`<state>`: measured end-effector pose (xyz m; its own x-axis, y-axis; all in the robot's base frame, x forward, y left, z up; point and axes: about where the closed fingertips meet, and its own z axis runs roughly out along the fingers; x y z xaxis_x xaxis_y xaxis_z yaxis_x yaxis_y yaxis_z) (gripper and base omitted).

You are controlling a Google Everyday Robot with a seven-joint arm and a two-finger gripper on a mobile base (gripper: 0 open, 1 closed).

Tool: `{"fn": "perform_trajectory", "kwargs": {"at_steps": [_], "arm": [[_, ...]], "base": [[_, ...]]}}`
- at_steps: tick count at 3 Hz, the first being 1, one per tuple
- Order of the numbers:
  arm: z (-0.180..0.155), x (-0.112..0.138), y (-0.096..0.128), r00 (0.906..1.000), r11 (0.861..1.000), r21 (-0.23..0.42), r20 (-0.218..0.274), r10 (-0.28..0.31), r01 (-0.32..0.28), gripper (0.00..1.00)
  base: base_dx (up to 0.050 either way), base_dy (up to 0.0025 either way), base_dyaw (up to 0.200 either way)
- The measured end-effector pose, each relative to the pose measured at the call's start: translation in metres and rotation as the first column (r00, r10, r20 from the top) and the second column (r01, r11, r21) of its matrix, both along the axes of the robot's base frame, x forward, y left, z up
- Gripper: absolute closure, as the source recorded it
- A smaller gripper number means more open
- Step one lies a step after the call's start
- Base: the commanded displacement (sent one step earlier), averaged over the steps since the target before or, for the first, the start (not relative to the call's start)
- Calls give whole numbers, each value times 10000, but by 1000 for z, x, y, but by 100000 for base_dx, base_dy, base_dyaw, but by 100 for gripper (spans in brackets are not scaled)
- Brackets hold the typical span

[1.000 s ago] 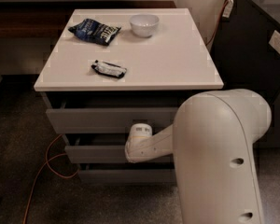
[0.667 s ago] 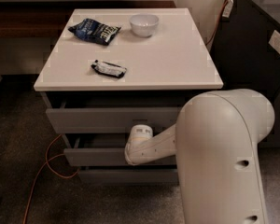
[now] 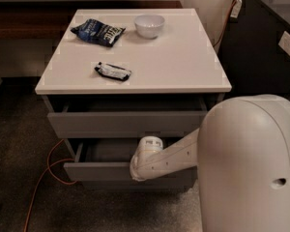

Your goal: Place rxbar blueberry into middle drawer

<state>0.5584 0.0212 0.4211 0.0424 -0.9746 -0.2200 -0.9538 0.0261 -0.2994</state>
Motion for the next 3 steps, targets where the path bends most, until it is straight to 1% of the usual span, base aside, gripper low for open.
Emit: {"fn": "perform_trajectory", "kwargs": {"at_steps": [1,3], "arm": [[2,-25,-1,9999,10000,78,-158,37,-36,100],[-5,-68,-12,9991,9998,-82,-405,-156,153,100]], "base": [[0,0,0],[0,0,0]]}}
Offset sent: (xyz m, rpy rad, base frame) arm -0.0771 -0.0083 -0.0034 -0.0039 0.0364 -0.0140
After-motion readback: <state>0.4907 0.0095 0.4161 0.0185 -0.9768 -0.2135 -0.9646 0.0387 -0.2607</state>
